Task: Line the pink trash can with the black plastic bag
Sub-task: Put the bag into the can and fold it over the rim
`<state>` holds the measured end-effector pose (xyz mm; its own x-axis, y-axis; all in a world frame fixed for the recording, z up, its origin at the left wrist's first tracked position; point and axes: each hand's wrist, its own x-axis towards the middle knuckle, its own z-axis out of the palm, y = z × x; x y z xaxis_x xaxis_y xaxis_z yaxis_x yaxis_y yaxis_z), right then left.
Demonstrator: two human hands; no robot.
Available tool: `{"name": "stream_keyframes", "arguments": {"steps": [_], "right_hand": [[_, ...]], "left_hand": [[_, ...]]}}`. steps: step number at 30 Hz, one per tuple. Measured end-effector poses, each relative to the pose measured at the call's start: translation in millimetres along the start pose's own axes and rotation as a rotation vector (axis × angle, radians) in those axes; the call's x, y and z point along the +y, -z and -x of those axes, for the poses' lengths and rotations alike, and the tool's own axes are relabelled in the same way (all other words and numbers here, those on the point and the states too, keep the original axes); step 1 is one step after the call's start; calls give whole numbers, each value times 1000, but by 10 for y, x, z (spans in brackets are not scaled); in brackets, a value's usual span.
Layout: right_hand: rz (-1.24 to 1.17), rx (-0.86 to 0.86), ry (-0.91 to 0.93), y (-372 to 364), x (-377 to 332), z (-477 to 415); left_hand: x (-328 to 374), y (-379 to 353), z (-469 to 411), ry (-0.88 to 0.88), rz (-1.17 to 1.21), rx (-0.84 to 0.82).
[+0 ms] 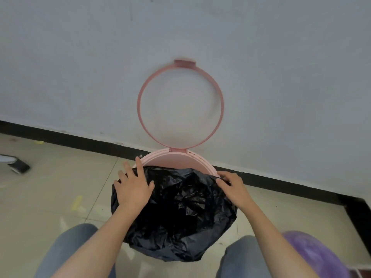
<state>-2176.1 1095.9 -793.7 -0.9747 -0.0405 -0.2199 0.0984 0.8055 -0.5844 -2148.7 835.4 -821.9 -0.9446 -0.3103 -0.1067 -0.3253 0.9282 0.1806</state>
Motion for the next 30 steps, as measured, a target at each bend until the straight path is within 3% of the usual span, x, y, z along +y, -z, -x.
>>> {"name": "stream_keyframes", "arguments": {"steps": [3, 7, 9, 12, 14, 18, 24, 30], "right_hand": [[72, -6, 67, 2, -7, -32], [113, 108, 106, -44, -50, -103], [-171, 142, -4, -31, -68, -185], [-801, 8, -288, 15, -130, -320], [-934, -18, -397, -24, -132, -449], [-792, 99, -443, -164, -163, -711], [-308, 177, -408, -150, -134, -904], [-74, 315, -102, -54, -258, -558]], "left_hand": [[-15, -10, 6, 5, -2, -5], [-23, 10, 13, -8, -45, -25], [-42, 10, 23, -10, -59, -28], [-68, 22, 25, -9, -81, -32], [-83, 28, 14, -18, -66, -30], [-95, 20, -9, -15, -4, -26], [8, 23, -6, 12, -16, -15], [75, 60, 138, 119, 62, -26]]}}
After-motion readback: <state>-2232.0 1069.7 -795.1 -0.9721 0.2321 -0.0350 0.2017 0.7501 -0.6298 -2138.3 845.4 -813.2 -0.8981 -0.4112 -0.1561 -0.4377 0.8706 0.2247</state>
